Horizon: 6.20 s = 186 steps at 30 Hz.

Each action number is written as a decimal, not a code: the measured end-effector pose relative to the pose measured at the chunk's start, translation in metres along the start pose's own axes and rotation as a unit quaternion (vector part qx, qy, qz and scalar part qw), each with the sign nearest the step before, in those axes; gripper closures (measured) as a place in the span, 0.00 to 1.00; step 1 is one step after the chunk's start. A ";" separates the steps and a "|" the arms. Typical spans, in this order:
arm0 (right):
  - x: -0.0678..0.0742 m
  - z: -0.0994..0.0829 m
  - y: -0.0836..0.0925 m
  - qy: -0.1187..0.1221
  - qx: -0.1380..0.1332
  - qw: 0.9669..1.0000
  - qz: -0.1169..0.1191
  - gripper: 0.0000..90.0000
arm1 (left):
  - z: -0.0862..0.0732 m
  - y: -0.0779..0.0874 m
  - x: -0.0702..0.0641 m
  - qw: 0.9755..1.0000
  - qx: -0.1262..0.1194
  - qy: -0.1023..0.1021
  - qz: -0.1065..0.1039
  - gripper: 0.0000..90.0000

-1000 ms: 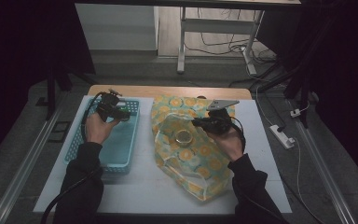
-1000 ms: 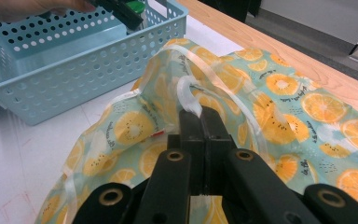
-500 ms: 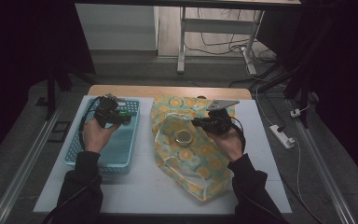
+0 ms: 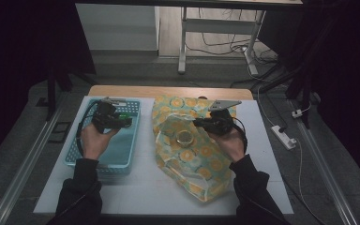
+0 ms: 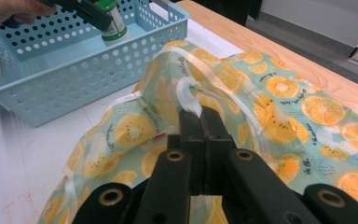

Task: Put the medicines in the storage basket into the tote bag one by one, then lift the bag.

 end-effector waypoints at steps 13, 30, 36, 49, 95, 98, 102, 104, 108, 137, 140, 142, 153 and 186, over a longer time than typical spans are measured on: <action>0.000 0.000 0.000 0.001 0.000 1.000 0.001 1.00 | 0.010 0.021 -0.022 0.999 -0.027 -0.020 -0.022 0.58; 0.001 0.000 0.000 0.001 0.001 1.000 0.001 1.00 | 0.026 0.015 -0.086 0.991 -0.028 -0.090 -0.096 0.58; 0.000 0.000 0.000 0.000 0.002 1.000 0.001 1.00 | 0.028 0.003 -0.108 0.987 -0.017 -0.114 -0.116 0.58; 0.001 0.000 -0.002 0.003 0.004 1.000 0.002 1.00 | 0.034 -0.023 -0.140 0.980 -0.003 -0.143 -0.142 0.57; -0.005 -0.003 -0.002 -0.006 -0.001 1.000 -0.003 1.00 | 0.060 -0.109 -0.158 0.979 0.041 -0.166 -0.111 0.57; -0.005 -0.004 -0.003 -0.006 0.000 1.000 -0.004 1.00 | 0.060 -0.114 -0.156 0.980 0.043 -0.163 -0.107 0.57; -0.005 -0.004 -0.004 -0.005 0.002 1.000 -0.003 1.00 | 0.059 -0.120 -0.154 0.981 0.047 -0.161 -0.101 0.57; -0.005 -0.004 -0.004 -0.005 0.003 1.000 -0.003 1.00 | 0.058 -0.123 -0.153 0.981 0.050 -0.159 -0.100 0.57; -0.005 -0.004 -0.004 -0.004 0.004 1.000 -0.003 1.00 | 0.057 -0.128 -0.152 0.981 0.051 -0.153 -0.103 0.57; -0.002 -0.004 -0.004 0.000 0.004 1.000 0.003 1.00 | 0.042 -0.067 -0.163 0.970 0.007 -0.151 -0.190 0.23; -0.001 -0.004 -0.004 0.000 0.005 1.000 0.003 1.00 | 0.036 -0.063 -0.165 0.969 0.004 -0.151 -0.194 0.20; -0.001 -0.004 -0.004 0.000 0.006 1.000 0.004 1.00 | 0.032 -0.061 -0.166 0.968 0.002 -0.149 -0.202 0.18; -0.001 -0.004 -0.003 0.000 0.008 1.000 0.005 1.00 | 0.020 -0.052 -0.169 0.965 0.001 -0.153 -0.214 0.06; 0.001 -0.005 -0.003 0.000 0.011 1.000 0.007 1.00 | -0.014 -0.059 -0.180 0.964 0.031 -0.180 -0.194 0.00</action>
Point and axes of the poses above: each handheld gripper's, and its own axes: y roughly backward along the jaws, z roughly out of its top, x roughly to its left, the point moved 5 cm from there along -y, roughly forward along the jaws
